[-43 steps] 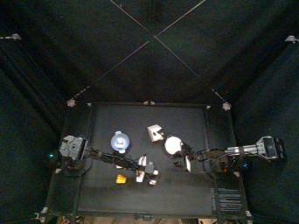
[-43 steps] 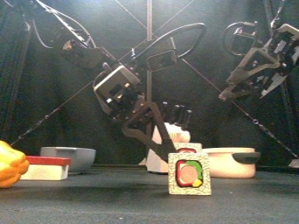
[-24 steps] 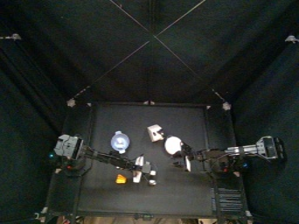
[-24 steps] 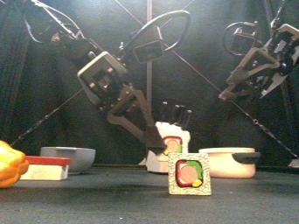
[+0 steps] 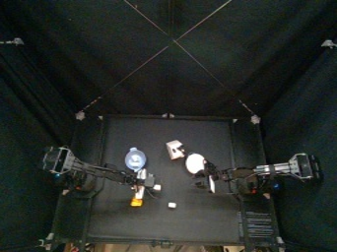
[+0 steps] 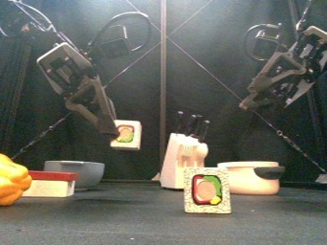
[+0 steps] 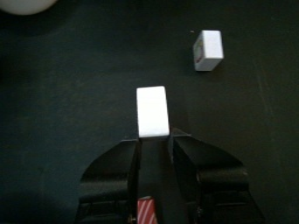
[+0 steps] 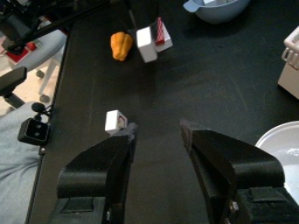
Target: Put sushi piece in bowl
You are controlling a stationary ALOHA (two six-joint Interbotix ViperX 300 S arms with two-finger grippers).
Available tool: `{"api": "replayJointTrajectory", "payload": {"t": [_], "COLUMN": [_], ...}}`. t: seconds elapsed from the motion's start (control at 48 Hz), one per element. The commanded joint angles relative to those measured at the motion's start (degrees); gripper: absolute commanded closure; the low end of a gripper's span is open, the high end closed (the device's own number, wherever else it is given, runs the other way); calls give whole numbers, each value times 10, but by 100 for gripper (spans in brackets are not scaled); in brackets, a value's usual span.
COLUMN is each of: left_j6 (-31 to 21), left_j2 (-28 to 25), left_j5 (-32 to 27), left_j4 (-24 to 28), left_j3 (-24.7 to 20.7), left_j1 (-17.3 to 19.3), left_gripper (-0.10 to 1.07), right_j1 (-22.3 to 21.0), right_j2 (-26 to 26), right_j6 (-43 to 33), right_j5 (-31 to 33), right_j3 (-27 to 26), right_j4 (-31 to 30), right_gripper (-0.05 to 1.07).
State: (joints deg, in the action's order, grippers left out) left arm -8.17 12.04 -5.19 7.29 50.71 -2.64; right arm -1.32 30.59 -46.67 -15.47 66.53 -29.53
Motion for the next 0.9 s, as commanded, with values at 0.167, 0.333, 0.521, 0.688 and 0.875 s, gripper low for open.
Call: {"api": "replayJointTrajectory", "payload": {"t": [0.167,0.333,0.521,0.688,0.875], "left_j6": [-2,-2,-2,-1,-1], "left_j2": [120,154,157,155,155], "left_j5": [19,33,80,114,122], "left_j4": [-25,-40,-64,-96,-104], "left_j3": [69,103,130,149,164], "left_j1": [53,110,184,214,214], "left_gripper": [44,44,43,38,26], "right_j1": [0,1,1,0,0], "right_j2": [4,4,4,3,3], "right_j6": [0,1,2,2,4], "right_j5": [-4,-4,-4,-4,-4], "right_j3": [-11,-13,-13,-11,-12], "right_j4": [1,0,-1,-1,-1], "right_gripper": [21,21,21,21,21]}}
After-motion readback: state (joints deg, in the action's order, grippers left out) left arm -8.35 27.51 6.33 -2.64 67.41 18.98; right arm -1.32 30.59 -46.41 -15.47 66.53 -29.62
